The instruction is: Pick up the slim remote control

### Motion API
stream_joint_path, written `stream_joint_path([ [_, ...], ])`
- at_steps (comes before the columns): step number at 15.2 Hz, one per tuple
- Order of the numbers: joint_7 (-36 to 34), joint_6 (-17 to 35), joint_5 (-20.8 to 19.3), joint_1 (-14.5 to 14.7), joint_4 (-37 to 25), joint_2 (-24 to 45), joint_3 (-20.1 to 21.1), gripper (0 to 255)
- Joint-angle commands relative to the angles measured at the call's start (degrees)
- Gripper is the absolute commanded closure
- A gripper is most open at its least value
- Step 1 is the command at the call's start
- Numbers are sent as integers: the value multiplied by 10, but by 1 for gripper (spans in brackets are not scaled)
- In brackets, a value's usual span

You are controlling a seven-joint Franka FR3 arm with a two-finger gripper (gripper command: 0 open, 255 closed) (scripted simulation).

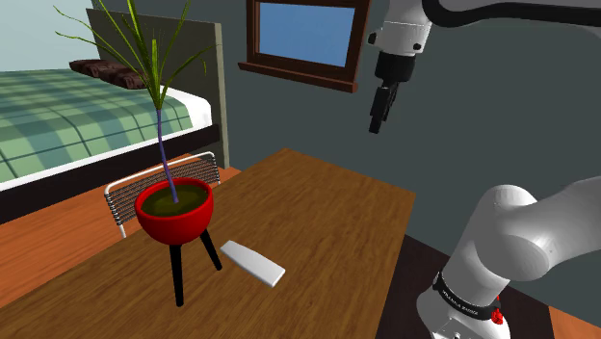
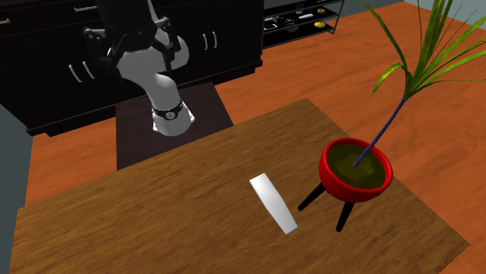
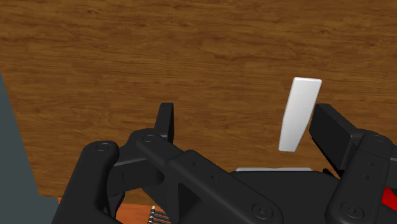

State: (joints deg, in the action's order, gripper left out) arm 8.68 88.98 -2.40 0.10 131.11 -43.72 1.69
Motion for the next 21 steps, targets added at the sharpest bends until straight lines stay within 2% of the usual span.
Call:
stream_joint_path([
  [1,0,0,0,0,0,0,0,0],
  [11,-77,172,40,20,86,92,61,0],
  [21,-157,345,51,32,96,260,124,0],
])
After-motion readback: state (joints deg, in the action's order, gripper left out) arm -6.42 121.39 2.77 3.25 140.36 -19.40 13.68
